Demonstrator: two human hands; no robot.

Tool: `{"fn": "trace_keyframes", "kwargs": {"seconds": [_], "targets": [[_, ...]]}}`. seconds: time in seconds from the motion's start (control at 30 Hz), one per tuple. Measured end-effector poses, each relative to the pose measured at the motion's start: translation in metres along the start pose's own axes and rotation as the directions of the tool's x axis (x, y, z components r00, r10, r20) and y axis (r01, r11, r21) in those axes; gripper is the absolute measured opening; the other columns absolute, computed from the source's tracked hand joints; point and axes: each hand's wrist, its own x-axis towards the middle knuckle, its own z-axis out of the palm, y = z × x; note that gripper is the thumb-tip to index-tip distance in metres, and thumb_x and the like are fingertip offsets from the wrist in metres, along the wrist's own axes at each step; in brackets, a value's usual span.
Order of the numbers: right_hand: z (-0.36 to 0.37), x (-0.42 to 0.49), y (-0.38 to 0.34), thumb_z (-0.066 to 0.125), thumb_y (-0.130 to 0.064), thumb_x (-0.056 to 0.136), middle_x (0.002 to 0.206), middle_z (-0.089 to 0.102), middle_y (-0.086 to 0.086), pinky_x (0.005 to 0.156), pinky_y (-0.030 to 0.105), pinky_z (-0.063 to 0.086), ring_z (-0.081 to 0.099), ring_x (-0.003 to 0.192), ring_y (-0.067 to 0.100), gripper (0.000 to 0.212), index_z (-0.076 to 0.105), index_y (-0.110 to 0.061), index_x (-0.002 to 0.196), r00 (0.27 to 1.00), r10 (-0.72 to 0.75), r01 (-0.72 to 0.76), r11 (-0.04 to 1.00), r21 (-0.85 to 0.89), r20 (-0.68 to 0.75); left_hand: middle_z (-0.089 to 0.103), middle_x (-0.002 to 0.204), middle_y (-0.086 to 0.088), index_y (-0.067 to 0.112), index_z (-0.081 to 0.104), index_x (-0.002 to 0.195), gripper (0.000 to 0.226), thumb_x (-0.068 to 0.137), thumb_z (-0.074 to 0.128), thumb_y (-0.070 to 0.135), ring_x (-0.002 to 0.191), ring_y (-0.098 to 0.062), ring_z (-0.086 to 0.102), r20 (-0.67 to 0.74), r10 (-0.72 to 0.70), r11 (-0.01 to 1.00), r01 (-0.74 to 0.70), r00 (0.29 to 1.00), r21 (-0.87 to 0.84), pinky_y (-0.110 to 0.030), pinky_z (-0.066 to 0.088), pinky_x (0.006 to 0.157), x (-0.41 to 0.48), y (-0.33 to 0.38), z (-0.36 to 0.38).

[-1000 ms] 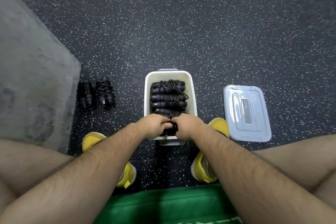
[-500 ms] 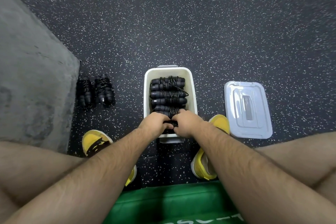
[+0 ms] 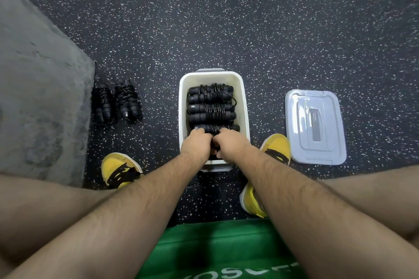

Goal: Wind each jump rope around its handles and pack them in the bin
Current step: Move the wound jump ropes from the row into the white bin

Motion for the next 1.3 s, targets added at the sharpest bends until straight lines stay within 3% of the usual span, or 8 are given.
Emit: {"fn": "trace_keyframes", "kwargs": {"seconds": [0.17,0.3,0.5,0.7,0.93,1.13,1.23,1.3], "targets": [[-0.009,-0.006,0.001,0.057,-0.041,0.091,0.109,0.055,0.003,0.078,0.034,0.048,0.060,0.097,0.026,0.027,0.069,-0.021,0.106,1.000,-0.023,0.023,0.999,-0.027,0.008,0.052,0.101,-0.005,0.015,0.068,0.103,0.021,0.090,0.067,0.031,0.106,-0.028,0.054,0.004,0.092,0.995,-0.091,0.996,-0.045,-0.042,0.049,0.088,0.002,-0.010,-0.004],[-0.027,-0.014,-0.007,0.047,-0.030,0.088,0.111,0.060,0.003,0.079,0.034,0.044,0.060,0.103,0.027,0.028,0.065,-0.022,0.107,0.987,-0.033,0.031,0.999,-0.018,-0.157,0.054,0.100,-0.004,0.012,0.064,0.101,0.020,0.093,0.062,0.031,0.099,-0.025,0.053,-0.133,0.201,0.975,-0.211,0.971,-0.065,-0.038,0.047,0.087,-0.008,-0.025,-0.016],[-0.056,0.011,-0.062,0.040,-0.021,0.097,0.114,0.060,0.007,0.075,0.040,0.045,0.057,0.106,0.029,0.024,0.056,-0.015,0.114,0.915,-0.086,0.088,0.996,-0.013,-0.393,0.055,0.100,-0.005,0.013,0.059,0.098,0.013,0.097,0.052,0.023,0.096,-0.024,0.050,-0.395,0.072,0.980,-0.139,0.916,-0.144,-0.041,0.047,0.083,-0.015,-0.066,-0.066],[-0.081,0.066,-0.129,0.048,-0.018,0.096,0.120,0.060,0.007,0.082,0.039,0.047,0.056,0.110,0.029,0.026,0.054,-0.014,0.121,0.891,-0.205,0.167,0.977,-0.130,-0.404,0.054,0.104,-0.009,0.014,0.053,0.096,0.007,0.097,0.052,0.021,0.101,-0.029,0.052,-0.452,-0.058,0.995,0.016,0.890,-0.098,-0.043,0.046,0.085,-0.016,-0.134,-0.102],[-0.078,0.140,-0.176,0.045,-0.027,0.098,0.133,0.054,0.007,0.096,0.041,0.043,0.048,0.123,0.029,0.036,0.051,-0.014,0.131,0.935,-0.253,0.215,0.961,-0.171,-0.249,0.047,0.121,-0.009,0.014,0.053,0.123,0.034,0.091,0.061,0.021,0.113,-0.030,0.049,-0.305,-0.297,0.955,0.281,0.905,-0.097,-0.041,0.047,0.089,0.004,-0.198,-0.083],[-0.053,0.168,-0.178,0.049,-0.023,0.097,0.138,0.049,0.008,0.102,0.040,0.039,0.043,0.129,0.029,0.041,0.046,-0.015,0.137,0.959,-0.221,0.195,0.969,-0.151,-0.177,0.038,0.138,-0.017,0.037,0.036,0.153,0.053,0.102,0.048,0.035,0.126,-0.035,0.042,-0.117,-0.491,0.856,0.452,0.863,-0.251,-0.045,0.041,0.104,0.050,-0.233,-0.068],[-0.044,0.173,-0.171,0.052,-0.024,0.095,0.138,0.048,0.007,0.101,0.039,0.039,0.043,0.129,0.028,0.041,0.046,-0.016,0.134,0.964,-0.205,0.186,0.974,-0.126,-0.168,0.036,0.137,-0.018,0.044,0.036,0.149,0.055,0.098,0.055,0.031,0.116,-0.038,0.050,-0.016,-0.515,0.810,0.481,0.857,-0.335,-0.047,0.045,0.101,0.071,-0.240,-0.056],[-0.044,0.173,-0.166,0.053,-0.024,0.094,0.138,0.049,0.007,0.100,0.039,0.039,0.044,0.127,0.029,0.040,0.046,-0.016,0.134,0.967,-0.194,0.177,0.977,-0.116,-0.167,0.038,0.131,-0.016,0.039,0.048,0.129,0.040,0.094,0.060,0.023,0.103,-0.036,0.054,-0.053,-0.541,0.781,0.478,0.840,-0.402,-0.045,0.048,0.093,0.077,-0.235,-0.054]]}}
